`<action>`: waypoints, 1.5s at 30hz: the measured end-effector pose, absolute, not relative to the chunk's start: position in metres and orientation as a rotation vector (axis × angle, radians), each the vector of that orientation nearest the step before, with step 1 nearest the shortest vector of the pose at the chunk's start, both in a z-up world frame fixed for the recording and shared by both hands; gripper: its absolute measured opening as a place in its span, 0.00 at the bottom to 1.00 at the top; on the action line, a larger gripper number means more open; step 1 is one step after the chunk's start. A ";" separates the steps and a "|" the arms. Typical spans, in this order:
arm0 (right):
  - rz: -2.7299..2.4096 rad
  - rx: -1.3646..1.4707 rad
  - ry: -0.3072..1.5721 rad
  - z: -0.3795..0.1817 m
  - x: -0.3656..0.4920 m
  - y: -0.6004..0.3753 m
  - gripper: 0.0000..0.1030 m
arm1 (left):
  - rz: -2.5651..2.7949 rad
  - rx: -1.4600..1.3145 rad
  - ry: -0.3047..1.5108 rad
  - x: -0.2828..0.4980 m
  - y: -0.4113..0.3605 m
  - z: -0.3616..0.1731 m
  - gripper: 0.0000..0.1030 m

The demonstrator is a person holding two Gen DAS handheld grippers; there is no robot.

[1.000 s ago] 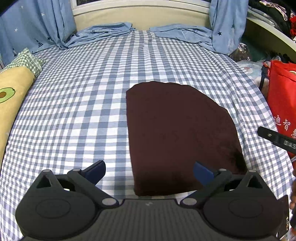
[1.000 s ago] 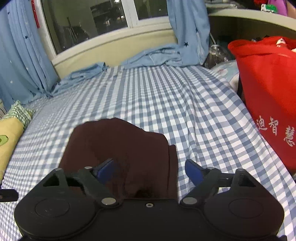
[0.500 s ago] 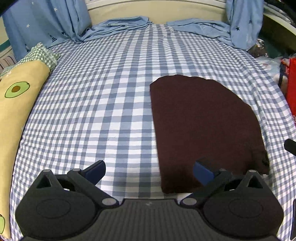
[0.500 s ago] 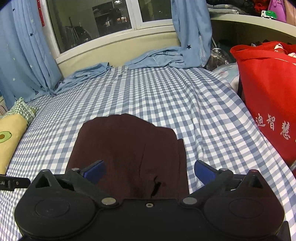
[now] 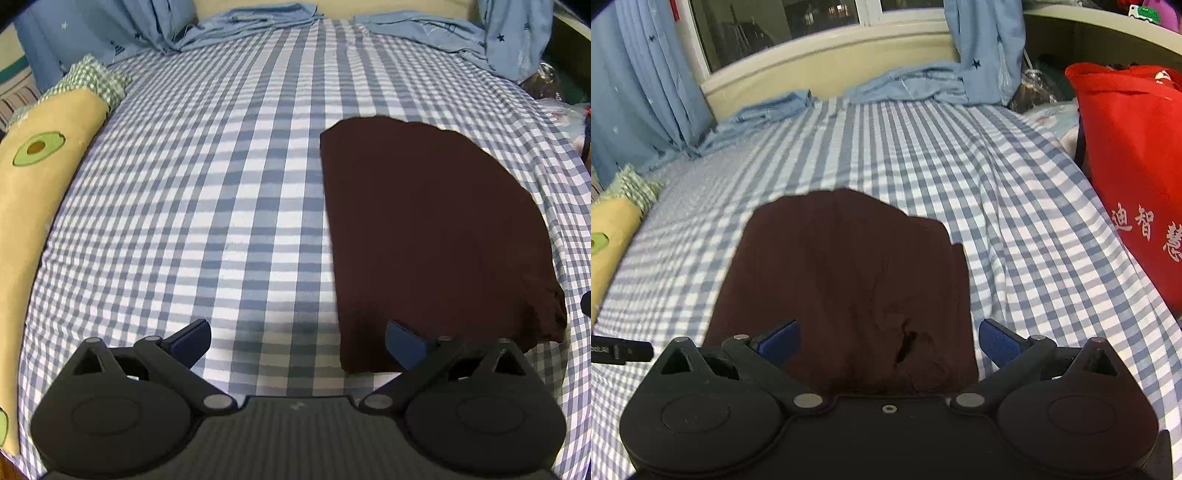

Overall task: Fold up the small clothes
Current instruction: 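Move both open tools over the edge of the folded maroon sweatshirt, then close the right tool on the sweatshirt edge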

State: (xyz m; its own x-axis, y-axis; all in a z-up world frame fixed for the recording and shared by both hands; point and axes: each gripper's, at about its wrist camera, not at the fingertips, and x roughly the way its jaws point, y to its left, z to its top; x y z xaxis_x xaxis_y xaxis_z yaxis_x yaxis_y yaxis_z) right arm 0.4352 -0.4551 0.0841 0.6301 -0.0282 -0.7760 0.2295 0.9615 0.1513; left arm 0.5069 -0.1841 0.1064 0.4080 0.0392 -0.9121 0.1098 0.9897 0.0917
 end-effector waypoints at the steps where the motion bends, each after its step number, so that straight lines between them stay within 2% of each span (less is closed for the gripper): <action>1: -0.154 0.241 0.895 0.081 0.437 -0.455 0.99 | -0.042 0.142 1.160 0.509 -0.183 0.103 0.99; 14: -0.153 0.247 0.998 0.056 0.458 -0.475 0.99 | 0.002 0.131 1.230 0.525 -0.193 0.078 0.99; 27: -0.150 0.379 0.959 0.032 0.493 -0.535 0.99 | 0.010 0.122 1.256 0.556 -0.210 0.048 0.99; 30: -0.143 0.378 0.955 0.024 0.506 -0.546 0.95 | 0.014 0.124 1.254 0.561 -0.215 0.046 0.99; 37: -0.107 0.347 0.973 0.003 0.534 -0.555 0.74 | 0.031 0.122 1.258 0.576 -0.222 0.040 0.99; 42: -0.092 0.346 0.991 -0.007 0.544 -0.554 0.72 | 0.035 0.132 1.258 0.582 -0.225 0.038 0.99; 45: -0.078 0.331 0.996 -0.011 0.546 -0.551 0.63 | 0.033 0.137 1.260 0.584 -0.223 0.036 0.99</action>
